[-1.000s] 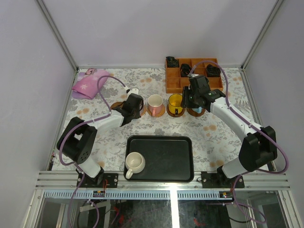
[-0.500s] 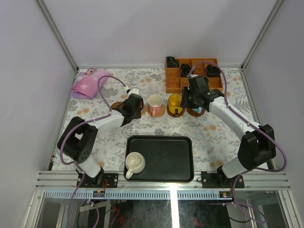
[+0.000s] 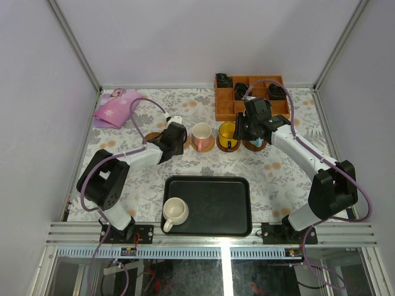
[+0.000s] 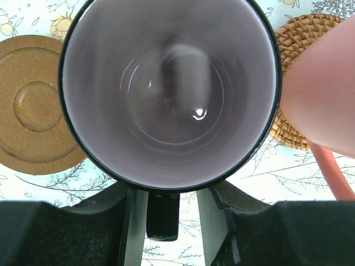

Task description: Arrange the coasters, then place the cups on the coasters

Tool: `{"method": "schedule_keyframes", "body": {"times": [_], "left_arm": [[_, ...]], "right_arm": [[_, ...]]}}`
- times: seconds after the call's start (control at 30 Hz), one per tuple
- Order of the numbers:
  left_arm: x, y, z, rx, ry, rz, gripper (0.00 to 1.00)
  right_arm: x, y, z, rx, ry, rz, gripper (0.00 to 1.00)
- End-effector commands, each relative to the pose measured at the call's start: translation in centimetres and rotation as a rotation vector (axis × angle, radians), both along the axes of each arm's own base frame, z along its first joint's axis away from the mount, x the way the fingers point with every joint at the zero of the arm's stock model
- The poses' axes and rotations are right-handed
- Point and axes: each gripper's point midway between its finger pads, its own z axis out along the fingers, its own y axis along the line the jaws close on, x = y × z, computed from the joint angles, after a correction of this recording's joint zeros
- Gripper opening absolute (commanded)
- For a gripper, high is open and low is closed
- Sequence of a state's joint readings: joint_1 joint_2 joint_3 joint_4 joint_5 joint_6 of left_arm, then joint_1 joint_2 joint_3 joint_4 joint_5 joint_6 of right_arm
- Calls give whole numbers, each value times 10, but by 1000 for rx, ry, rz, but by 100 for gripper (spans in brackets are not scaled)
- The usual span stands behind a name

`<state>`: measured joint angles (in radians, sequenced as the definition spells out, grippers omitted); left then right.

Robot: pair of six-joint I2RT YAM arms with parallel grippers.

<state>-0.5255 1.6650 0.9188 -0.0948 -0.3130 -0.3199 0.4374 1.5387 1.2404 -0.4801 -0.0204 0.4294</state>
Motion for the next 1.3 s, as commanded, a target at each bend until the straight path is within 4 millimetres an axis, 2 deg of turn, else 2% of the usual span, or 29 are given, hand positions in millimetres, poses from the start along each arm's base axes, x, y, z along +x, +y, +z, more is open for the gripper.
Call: {"method": "schedule_keyframes", "body": {"times": [0.0,0.27,0.4,0.5,0.57,0.73,0.9,1.07,1.27], "left_arm": [[17,-3,7,-4,-61,-1,36],[12,1,10,0,-51,14,39],[7,6,14,5,-43,29,52],[-2,11,16,5,-20,49,69],[-9,13,19,-5,-12,61,76],[-29,24,43,-31,-7,98,89],[-69,31,79,-80,32,101,97],[-126,24,108,-189,120,50,100],[-201,0,110,-258,284,-33,100]], "right_arm": [[13,7,20,41,-56,0,42],[12,6,19,39,-53,-1,42],[12,6,18,39,-52,1,42],[12,6,19,41,-51,1,42],[12,6,18,40,-50,1,42],[10,6,19,38,-47,8,42],[10,7,22,36,-58,26,42],[10,2,24,16,-82,32,43],[5,-1,24,8,-88,41,53]]}}
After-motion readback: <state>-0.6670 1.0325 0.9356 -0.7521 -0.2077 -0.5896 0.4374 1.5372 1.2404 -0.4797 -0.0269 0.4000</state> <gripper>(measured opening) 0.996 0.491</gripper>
